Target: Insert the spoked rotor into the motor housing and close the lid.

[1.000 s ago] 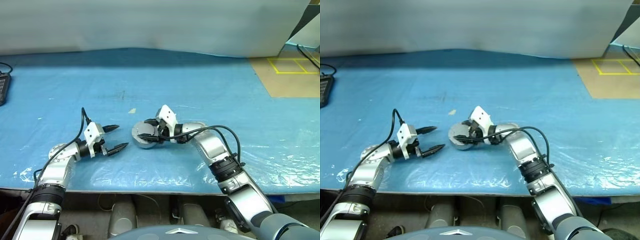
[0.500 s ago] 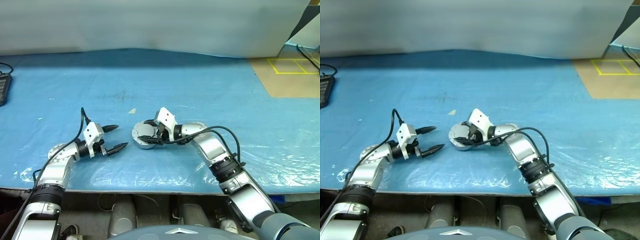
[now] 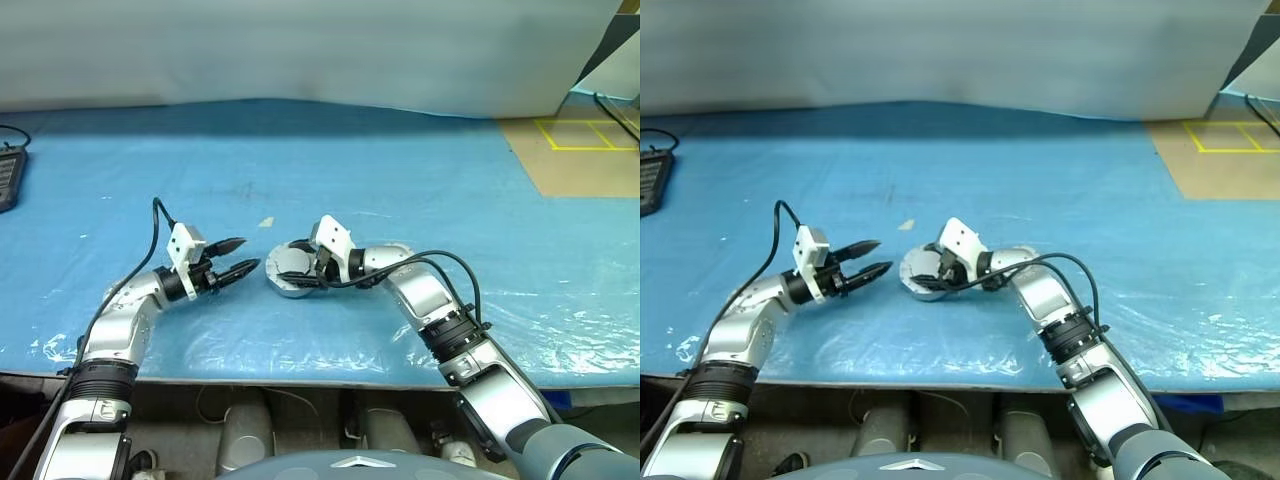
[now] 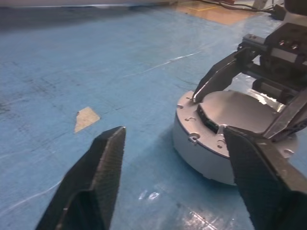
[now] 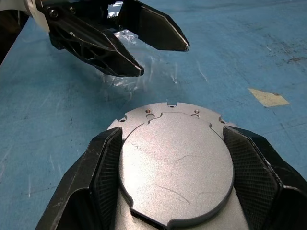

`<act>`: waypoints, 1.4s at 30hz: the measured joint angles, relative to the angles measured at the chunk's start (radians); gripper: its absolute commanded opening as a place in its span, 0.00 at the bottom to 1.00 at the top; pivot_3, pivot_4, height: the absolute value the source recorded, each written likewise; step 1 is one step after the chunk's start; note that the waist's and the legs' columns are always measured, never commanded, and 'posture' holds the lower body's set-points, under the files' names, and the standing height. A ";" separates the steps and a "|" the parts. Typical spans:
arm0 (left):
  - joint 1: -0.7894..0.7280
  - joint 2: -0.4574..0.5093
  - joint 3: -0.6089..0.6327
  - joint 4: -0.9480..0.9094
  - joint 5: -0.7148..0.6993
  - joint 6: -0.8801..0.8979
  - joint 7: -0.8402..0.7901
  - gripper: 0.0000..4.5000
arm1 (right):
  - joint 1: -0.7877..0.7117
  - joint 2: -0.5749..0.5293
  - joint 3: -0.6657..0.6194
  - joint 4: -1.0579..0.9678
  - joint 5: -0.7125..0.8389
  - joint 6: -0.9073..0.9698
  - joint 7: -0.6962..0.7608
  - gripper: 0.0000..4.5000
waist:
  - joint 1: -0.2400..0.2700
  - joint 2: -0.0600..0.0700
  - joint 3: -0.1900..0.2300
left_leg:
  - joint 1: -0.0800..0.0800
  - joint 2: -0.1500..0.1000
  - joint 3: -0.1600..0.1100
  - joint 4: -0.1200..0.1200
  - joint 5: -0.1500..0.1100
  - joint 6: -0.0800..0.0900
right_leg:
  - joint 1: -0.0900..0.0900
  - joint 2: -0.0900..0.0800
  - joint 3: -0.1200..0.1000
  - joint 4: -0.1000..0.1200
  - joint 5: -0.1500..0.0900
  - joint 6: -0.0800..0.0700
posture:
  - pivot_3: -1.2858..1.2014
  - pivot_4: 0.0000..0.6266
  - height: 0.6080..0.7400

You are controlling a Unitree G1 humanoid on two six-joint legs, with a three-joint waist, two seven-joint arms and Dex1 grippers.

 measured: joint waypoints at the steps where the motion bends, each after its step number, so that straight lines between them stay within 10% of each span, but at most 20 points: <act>1: 0.001 0.000 -0.001 -0.001 0.000 0.001 -0.011 0.42 | 0.000 0.000 0.000 0.000 0.000 -0.001 0.000 0.66 | 0.000 0.000 0.000 | 0.000 0.000 0.000 0.000 0.000 0.000 | 0.000 0.000 0.000 0.000 0.000 0.000 | 0.52 0.24 1.00; 7: 0.002 -0.003 -0.005 -0.002 0.005 0.000 -0.029 0.00 | 0.000 -0.001 0.000 0.002 -0.001 -0.004 -0.001 0.66 | 0.000 0.000 0.000 | 0.000 0.000 -0.001 0.000 0.000 0.000 | 0.000 0.000 0.000 -0.001 0.000 0.000 | 0.52 0.24 1.00; 29: -0.049 -0.029 -0.089 0.054 0.106 -0.071 -0.056 0.00 | 0.002 -0.006 0.002 0.001 -0.004 -0.016 -0.009 0.66 | 0.000 0.000 0.000 | 0.000 0.000 -0.002 -0.002 0.000 0.000 | 0.000 0.000 0.000 -0.003 0.000 0.001 | 0.52 0.24 1.00; 34: -0.048 -0.030 -0.095 0.055 0.111 -0.087 -0.058 0.00 | -0.004 -0.024 -0.002 0.000 -0.011 -0.007 -0.003 0.99 | 0.002 0.001 -0.001 | 0.000 -0.001 -0.002 -0.003 0.000 0.000 | 0.001 -0.001 0.000 -0.006 -0.001 0.001 | 0.52 0.24 1.00; 42: -0.046 -0.030 -0.097 0.050 0.110 -0.090 -0.058 0.00 | 0.015 -0.040 -0.027 -0.061 0.015 0.044 0.012 0.99 | 0.003 0.002 -0.002 | -0.002 -0.001 0.000 -0.008 0.000 0.000 | 0.001 0.000 0.000 -0.010 0.000 0.001 | 0.52 0.24 1.00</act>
